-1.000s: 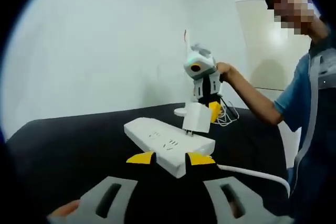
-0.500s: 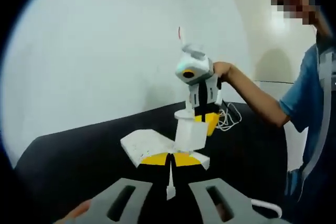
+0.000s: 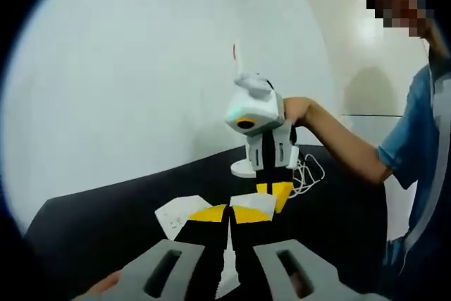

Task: Insert the desk lamp plug into the socket, turn on the power strip switch, turn on the lamp switch, then turn off the lamp switch, turn off the power strip switch, and remove the plug from the socket.

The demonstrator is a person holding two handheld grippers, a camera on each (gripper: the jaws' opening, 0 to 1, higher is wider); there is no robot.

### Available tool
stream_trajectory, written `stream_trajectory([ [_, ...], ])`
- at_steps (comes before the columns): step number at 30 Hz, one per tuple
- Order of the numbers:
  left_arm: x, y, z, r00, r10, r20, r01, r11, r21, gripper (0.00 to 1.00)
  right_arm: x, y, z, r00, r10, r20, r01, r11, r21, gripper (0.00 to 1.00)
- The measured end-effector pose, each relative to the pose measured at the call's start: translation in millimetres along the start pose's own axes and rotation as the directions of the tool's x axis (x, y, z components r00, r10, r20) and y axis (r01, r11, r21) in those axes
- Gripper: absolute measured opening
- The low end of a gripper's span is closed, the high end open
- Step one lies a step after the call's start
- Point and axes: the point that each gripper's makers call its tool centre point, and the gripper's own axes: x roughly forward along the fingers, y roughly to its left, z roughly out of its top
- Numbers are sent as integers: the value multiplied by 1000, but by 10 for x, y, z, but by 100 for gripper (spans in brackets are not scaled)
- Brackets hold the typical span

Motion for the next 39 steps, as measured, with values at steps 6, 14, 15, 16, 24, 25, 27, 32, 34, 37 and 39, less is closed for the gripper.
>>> stream_trajectory([
  [6,128,-72,56,1000,-21,-22,22,1000,13,0,-26,22,3,1000,2,12,-2,1000,-3,7],
  [14,270,-152,41,998,-43,-56,44,999,11,0,-20,31,-1,1000,2,13,-2,1000,-5,7],
  [15,284,-159,38,997,-44,-60,45,999,16,0,-19,32,-2,1000,4,13,-4,1000,-3,7],
  [16,301,-165,37,997,-45,-64,47,999,18,0,-17,32,-4,1000,4,12,-4,1000,-3,7],
  [24,392,-167,-71,993,-61,-98,63,998,15,0,-7,29,2,1000,6,11,-6,1000,-6,7],
  [25,396,-180,-79,993,-65,-101,66,998,15,0,-6,29,2,1000,6,11,-6,1000,-7,7],
  [27,409,-189,-87,992,-67,-103,68,998,13,0,-3,27,2,1000,7,10,-7,1000,-7,7],
  [32,477,-192,-91,992,-73,-106,74,997,11,0,1,21,-2,1000,3,5,-3,1000,-8,7],
  [34,506,-179,-86,992,-76,-103,77,997,6,0,3,20,-6,1000,2,3,-2,1000,-8,7],
  [37,531,-198,-81,991,-81,-104,83,997,8,0,4,18,-9,1000,3,3,-3,1000,-9,7],
  [39,541,-208,-83,991,-87,-105,89,996,9,0,4,15,-12,1000,2,2,-2,1000,-10,7],
])
